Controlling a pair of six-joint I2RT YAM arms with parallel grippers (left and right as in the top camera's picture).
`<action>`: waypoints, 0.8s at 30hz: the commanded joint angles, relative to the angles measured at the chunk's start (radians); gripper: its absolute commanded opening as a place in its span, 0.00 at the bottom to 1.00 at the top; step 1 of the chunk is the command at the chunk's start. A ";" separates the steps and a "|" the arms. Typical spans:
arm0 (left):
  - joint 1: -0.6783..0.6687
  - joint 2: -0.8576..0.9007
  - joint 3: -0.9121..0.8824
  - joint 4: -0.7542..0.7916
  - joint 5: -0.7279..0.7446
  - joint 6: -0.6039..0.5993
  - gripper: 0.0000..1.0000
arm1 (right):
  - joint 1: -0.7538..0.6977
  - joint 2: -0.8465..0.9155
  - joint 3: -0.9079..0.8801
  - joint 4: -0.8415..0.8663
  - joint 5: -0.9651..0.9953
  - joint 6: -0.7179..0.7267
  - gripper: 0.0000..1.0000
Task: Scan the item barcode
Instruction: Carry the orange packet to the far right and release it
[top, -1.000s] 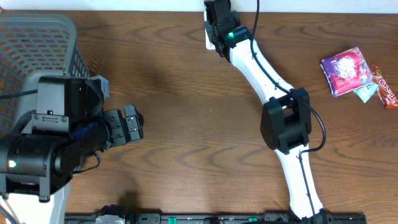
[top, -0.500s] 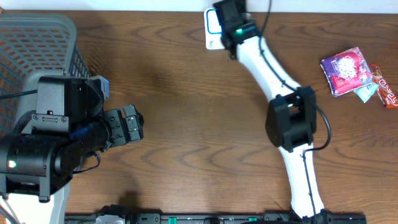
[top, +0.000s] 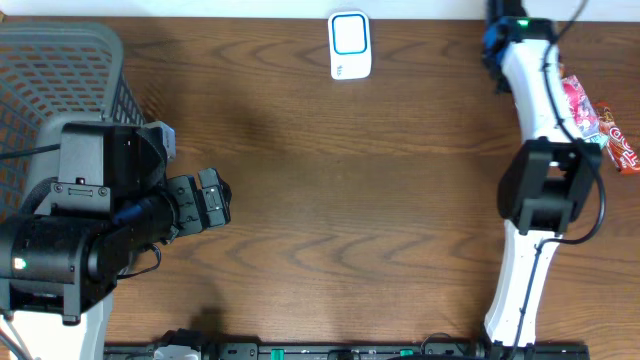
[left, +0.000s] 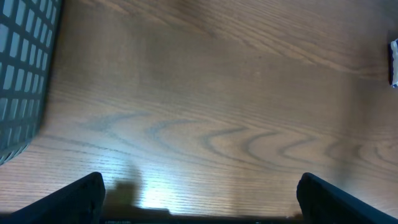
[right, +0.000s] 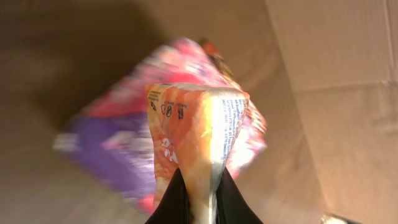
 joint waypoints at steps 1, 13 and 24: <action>0.004 0.002 0.000 -0.003 0.011 0.018 0.98 | -0.041 -0.039 0.020 -0.032 0.041 0.050 0.01; 0.004 0.002 0.000 -0.003 0.011 0.018 0.98 | -0.222 -0.039 0.020 -0.208 -0.010 0.236 0.01; 0.004 0.002 0.000 -0.003 0.011 0.018 0.98 | -0.331 -0.039 0.019 -0.226 -0.311 0.205 0.04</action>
